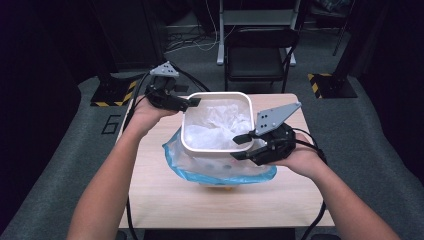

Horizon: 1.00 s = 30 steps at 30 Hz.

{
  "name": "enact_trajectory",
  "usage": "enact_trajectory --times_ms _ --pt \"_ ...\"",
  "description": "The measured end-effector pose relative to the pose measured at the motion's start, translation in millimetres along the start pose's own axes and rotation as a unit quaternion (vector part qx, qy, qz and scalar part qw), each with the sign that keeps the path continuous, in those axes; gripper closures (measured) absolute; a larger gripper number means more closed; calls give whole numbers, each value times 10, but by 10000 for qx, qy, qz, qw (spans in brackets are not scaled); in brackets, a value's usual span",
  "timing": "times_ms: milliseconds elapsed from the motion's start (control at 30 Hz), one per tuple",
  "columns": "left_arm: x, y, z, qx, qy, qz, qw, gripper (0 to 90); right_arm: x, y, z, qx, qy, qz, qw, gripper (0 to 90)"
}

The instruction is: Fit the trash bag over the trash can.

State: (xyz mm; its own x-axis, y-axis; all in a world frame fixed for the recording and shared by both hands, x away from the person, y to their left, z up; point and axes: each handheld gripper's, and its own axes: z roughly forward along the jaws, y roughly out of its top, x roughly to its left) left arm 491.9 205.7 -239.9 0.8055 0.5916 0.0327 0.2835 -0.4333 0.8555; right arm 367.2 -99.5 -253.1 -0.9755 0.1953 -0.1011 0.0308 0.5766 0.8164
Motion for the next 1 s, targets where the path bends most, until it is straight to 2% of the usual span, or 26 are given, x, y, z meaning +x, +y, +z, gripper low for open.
enact_trajectory --times_ms 67,167,233,300,333,367,400,433,500,567,667,833,900,1000 --pt "37 10 25 33 -79 -70 9999 302 -8 -6 -2 -32 8 16 10000 546" --pt "70 23 48 39 -136 -90 9999 324 -20 -4 2 -56 2 44 10000 545" --pt "88 23 61 1 -294 -133 9995 361 -27 0 4 -63 -34 86 9999 543" --pt "86 34 65 -11 -561 -45 9984 498 -35 6 8 -83 -35 113 9999 540" --pt "67 45 69 1 -667 31 9978 600 -35 13 12 -81 -41 119 9999 536" --pt "37 57 74 5 -658 195 9976 700 -36 22 19 -70 -43 101 9999 536" --pt "9 69 81 43 -561 322 9979 754 -34 32 25 -49 -32 87 9999 544" --pt "2 80 96 143 -540 393 9977 762 -36 41 35 9 7 69 10000 541" --pt "10 81 120 228 -607 378 9972 766 -32 42 60 115 -16 27 9999 541" --pt "21 73 129 251 -656 340 9970 769 -34 38 65 109 -15 33 9999 545" --pt "33 72 136 265 -664 358 9968 771 -39 44 61 93 3 6 10000 611" --pt "50 38 196 363 -717 297 9963 773 -61 51 71 64 41 49 10000 609" --pt "45 30 192 347 -715 295 9964 760 -52 38 80 53 29 41 10000 598" --pt "47 15 186 367 -731 247 9963 695 -43 8 92 57 60 66 9999 580"
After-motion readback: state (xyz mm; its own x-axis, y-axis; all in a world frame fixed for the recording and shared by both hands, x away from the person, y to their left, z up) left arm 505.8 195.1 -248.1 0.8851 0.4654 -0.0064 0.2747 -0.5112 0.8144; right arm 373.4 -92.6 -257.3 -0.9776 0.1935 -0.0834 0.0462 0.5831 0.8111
